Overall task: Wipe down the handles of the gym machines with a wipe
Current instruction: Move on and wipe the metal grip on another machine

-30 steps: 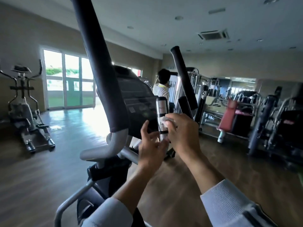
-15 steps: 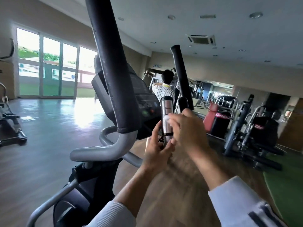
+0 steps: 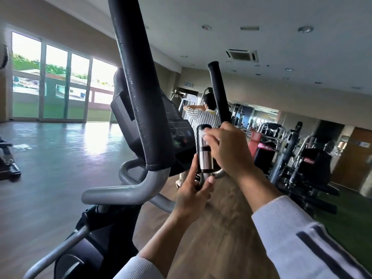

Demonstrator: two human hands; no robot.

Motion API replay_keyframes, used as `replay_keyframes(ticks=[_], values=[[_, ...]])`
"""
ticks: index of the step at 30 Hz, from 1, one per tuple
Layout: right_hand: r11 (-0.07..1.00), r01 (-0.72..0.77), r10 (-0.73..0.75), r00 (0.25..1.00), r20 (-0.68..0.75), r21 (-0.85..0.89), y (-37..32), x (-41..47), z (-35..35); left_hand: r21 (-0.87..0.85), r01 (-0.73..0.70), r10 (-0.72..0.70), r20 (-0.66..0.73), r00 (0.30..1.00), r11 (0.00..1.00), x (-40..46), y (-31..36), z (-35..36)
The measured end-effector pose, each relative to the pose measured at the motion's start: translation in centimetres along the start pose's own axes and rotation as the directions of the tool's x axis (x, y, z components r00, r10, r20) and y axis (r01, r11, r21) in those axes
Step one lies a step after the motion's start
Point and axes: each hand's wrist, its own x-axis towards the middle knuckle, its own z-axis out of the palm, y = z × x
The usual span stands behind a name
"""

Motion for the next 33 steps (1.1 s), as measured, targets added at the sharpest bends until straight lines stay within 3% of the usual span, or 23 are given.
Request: replay_keyframes(ticks=[7,12,16,21,25,28,33], values=[[0.999,0.043,-0.043,0.999,0.018,0.021,-1.1,-2.6,0.6,0.126,0.004,0.000,-0.030,1.000,0.992,0.0,-0.1,0.0],[0.999,-0.013,0.012,1.000,-0.027,-0.033,-0.7,0.7,1.0,0.040,0.035,-0.035,0.004,0.999,0.999,-0.2,0.6,0.0],[0.998,0.005,-0.003,0.999,0.036,-0.059,-1.2,2.5,0.6,0.051,0.032,-0.035,0.053,0.998,0.998,-0.4,1.0,-0.5],[0.986,0.120,-0.104,0.984,0.142,-0.116,-1.7,-1.9,0.0,0.134,0.009,-0.009,-0.001,1.000,0.991,-0.1,0.1,-0.4],[0.988,0.018,-0.005,0.997,0.083,-0.153,-0.6,0.4,-0.6,0.127,-0.009,0.009,-0.002,1.000,0.992,0.1,-0.2,-0.6],[1.000,-0.010,0.011,0.999,0.051,-0.023,0.2,1.4,-1.2,0.155,0.002,0.000,-0.012,1.000,0.988,0.2,-0.4,-0.7],[0.999,-0.035,0.035,0.998,0.049,0.011,-0.7,-2.1,0.0,0.249,-0.073,0.071,0.017,0.997,0.966,0.0,0.0,-0.5]])
